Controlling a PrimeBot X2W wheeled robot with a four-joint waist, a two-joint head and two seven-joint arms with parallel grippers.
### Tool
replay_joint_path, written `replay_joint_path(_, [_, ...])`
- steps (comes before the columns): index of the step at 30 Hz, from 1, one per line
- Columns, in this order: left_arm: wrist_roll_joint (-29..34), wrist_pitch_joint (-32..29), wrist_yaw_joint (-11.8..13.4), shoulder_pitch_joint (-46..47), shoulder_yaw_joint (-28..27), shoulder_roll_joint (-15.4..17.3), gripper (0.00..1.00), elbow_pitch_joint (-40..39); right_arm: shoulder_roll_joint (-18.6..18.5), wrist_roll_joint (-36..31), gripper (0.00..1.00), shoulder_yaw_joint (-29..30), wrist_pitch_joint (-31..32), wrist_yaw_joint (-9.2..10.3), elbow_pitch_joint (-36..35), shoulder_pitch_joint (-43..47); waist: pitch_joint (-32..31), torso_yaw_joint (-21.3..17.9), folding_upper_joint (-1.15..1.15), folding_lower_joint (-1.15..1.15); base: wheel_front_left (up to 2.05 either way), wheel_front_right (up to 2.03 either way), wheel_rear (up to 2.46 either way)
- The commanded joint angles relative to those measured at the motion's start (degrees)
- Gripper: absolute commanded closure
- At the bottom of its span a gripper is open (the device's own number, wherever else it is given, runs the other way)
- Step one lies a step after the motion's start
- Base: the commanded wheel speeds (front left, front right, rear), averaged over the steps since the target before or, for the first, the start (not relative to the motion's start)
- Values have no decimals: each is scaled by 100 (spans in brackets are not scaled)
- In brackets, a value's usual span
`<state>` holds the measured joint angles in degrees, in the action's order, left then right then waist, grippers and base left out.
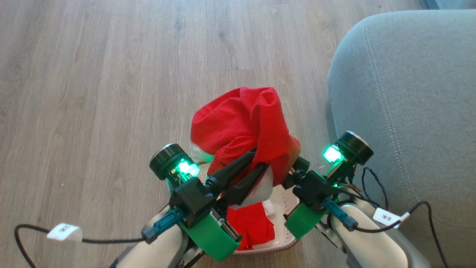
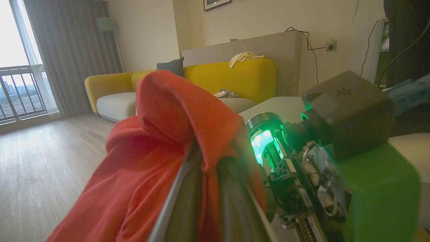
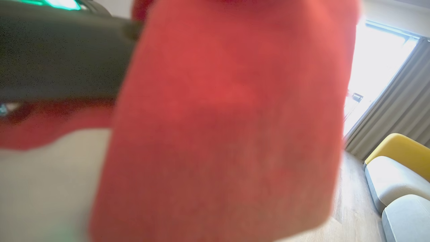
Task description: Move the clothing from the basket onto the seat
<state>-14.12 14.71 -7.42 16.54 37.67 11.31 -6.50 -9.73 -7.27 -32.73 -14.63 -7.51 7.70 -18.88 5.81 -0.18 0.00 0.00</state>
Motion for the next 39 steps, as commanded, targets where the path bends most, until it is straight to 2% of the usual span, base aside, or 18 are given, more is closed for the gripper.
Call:
replay_joint_path(1, [-41, 29, -6, 260, -216, 59, 100, -168, 134, 67, 100, 3, -37, 2, -230, 30, 5, 2, 0, 0, 0, 0, 0])
replay_joint_path(2, [-41, 29, -6, 260, -220, 58, 100, -165, 166, 81, 100, 43, -37, 2, -252, 64, 6, 2, 0, 0, 0, 0, 0])
replay_joint_path(3, [-34, 29, -6, 260, -233, 54, 87, -164, 201, 101, 100, 89, -37, 2, -277, 96, 10, 2, 0, 0, 0, 0, 0])
replay_joint_path(6, [39, 29, -6, 262, -294, 24, 18, -202, 311, 162, 100, 245, -37, 2, -372, 180, 22, -2, 0, 0, 0, 0, 0])
replay_joint_path(7, [58, 29, -6, 259, -308, 13, 0, -217, 349, 189, 100, 303, -37, 2, -411, 205, 24, -3, 0, 0, 0, 0, 0])
replay_joint_path(17, [93, 29, -7, 193, -450, -41, 0, -160, 641, 318, 100, 1169, -37, 2, -895, 448, -30, 13, 0, 0, 0, 0, 0])
replay_joint_path(25, [134, 29, -7, 68, -557, -15, 0, -72, 680, 410, 100, 1930, -37, 2, -1119, 554, -110, 14, 0, 0, 0, 0, 0])
replay_joint_path(39, [251, 29, -7, -301, -811, -7, 0, 294, 684, 1046, 100, 3259, -37, 2, -1408, 990, -136, -90, 0, 0, 0, 0, 0])
